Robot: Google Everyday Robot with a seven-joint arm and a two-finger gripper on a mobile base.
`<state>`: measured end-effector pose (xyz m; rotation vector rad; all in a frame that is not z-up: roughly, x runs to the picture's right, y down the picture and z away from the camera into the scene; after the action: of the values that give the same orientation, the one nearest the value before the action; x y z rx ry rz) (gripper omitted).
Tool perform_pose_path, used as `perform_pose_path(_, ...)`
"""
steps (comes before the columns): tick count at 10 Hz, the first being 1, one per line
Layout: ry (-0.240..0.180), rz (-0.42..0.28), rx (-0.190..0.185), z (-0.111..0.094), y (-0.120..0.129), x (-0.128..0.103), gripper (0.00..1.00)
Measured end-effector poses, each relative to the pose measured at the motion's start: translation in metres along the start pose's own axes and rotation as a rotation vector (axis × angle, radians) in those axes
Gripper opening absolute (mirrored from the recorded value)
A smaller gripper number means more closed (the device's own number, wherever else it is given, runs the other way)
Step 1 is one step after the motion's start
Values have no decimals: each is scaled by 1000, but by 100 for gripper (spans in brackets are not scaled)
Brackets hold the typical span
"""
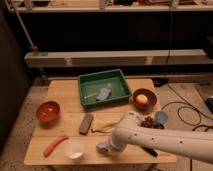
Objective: Wipe table surface with towel
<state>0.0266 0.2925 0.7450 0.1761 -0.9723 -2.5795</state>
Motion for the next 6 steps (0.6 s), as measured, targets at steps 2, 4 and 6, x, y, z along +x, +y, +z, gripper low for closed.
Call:
perform_pose_path(2, 5, 10, -13, 5, 19, 10, 0)
perform_pose_path(4, 20, 9, -20, 15, 30, 26, 0)
perform_pose_path(6, 28, -1, -15, 23, 30, 41, 0)
